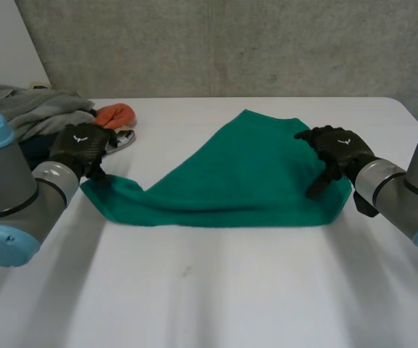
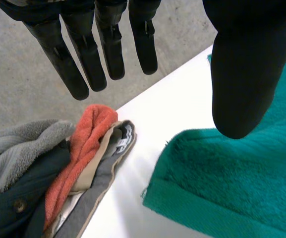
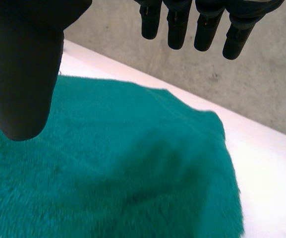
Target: Fold the laundry.
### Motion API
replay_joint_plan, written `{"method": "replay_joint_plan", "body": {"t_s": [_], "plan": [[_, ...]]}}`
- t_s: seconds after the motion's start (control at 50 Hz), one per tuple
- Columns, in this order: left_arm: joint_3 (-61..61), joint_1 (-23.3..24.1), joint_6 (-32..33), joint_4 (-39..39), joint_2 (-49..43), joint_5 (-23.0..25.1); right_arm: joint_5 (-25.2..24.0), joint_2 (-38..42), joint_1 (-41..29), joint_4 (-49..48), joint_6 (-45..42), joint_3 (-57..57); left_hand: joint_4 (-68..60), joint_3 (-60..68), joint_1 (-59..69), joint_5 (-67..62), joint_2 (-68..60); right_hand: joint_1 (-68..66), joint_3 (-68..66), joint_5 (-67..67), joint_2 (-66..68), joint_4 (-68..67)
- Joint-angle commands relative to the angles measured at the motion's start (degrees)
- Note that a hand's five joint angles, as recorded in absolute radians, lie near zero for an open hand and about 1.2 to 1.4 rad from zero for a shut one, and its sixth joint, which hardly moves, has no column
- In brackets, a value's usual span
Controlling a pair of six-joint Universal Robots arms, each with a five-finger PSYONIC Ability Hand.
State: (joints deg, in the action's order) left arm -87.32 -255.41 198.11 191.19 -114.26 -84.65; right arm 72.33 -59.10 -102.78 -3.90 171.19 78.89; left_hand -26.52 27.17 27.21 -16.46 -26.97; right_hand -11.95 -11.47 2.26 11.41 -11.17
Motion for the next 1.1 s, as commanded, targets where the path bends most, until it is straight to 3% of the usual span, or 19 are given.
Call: {"method": "replay_joint_plan", "body": {"t_s": [0.02, 0.18, 0.3, 0.38, 0.4, 0.44, 0.58, 0.68, 0.84, 0.98, 1.1], "plan": [[1.27, 0.00, -0.09, -0.56, -0.96, 0.10, -0.97, 0.30, -0.49, -0.50, 0.20, -0.06, -0.35, -0.30, -0.35, -0.41, 0.11, 1.95, 1.47, -2.26, -1.41, 1.17], [5.23, -0.08, -0.18, -5.30, -5.71, -0.34, -0.97, 0.65, -0.40, -0.50, -0.59, -0.06, -1.52, 0.87, 0.82, -1.58, -1.06, 1.95, 1.47, -2.26, -1.41, 1.17], [8.39, -0.17, -0.18, -10.92, -8.87, -0.52, -0.62, 1.36, -0.22, -0.76, -2.52, -0.14, -11.42, 10.77, 10.73, -11.48, -10.97, 1.95, 1.47, -2.26, -1.41, 1.17], [9.54, -0.26, -0.18, -13.47, -8.97, -0.43, -0.35, 2.32, 0.13, -0.85, -4.63, -0.58, -33.75, 33.10, 33.06, -33.82, -33.30, 1.95, 1.47, -2.26, -1.41, 1.17], [9.71, -0.17, -0.18, -13.39, -8.44, -0.43, -0.35, 2.76, 0.30, -0.85, -5.50, -1.11, -46.31, 45.66, 45.61, -46.37, -45.85, 1.95, 1.47, -2.26, -1.41, 1.17], [9.63, -0.09, -0.44, -12.78, -7.56, -0.25, -0.35, 3.11, 0.48, -0.50, -6.48, -1.99, -53.46, 52.81, 52.76, -53.52, -53.00, 1.95, 1.47, -2.26, -1.41, 1.17], [8.83, 1.76, -1.15, -9.17, -3.34, -0.34, -0.09, 5.31, 1.71, 8.72, -14.91, -8.31, -53.48, 52.83, 52.79, -53.54, -53.03, 1.95, 1.47, -2.26, -1.41, 1.17], [9.18, 2.99, -1.06, -8.73, -1.76, -0.87, -1.14, 6.63, 4.17, 16.46, -21.15, -12.36, -53.48, 52.83, 52.79, -53.54, -53.03, -9.98, -10.46, 9.67, 10.52, -10.75], [13.57, 4.22, -1.58, -9.26, 1.05, -1.92, -5.97, 9.70, 6.72, 22.52, -29.76, -15.61, -53.48, 52.83, 52.79, -53.54, -53.03, -11.84, -12.33, 11.53, 12.38, -12.62], [18.76, 7.03, -2.72, -11.45, 3.25, -2.54, -8.52, 10.15, 5.84, 22.80, -27.41, -13.77, -53.48, 52.83, 52.79, -53.54, -53.03, -13.69, -14.18, 13.38, 14.23, -14.47], [23.51, 10.37, -5.27, -15.14, 5.36, -3.59, -10.55, 9.88, 4.00, 18.85, -17.57, -10.26, -53.48, 52.83, 52.79, -53.54, -53.03, -14.03, -14.51, 13.72, 14.57, -14.81]]}}
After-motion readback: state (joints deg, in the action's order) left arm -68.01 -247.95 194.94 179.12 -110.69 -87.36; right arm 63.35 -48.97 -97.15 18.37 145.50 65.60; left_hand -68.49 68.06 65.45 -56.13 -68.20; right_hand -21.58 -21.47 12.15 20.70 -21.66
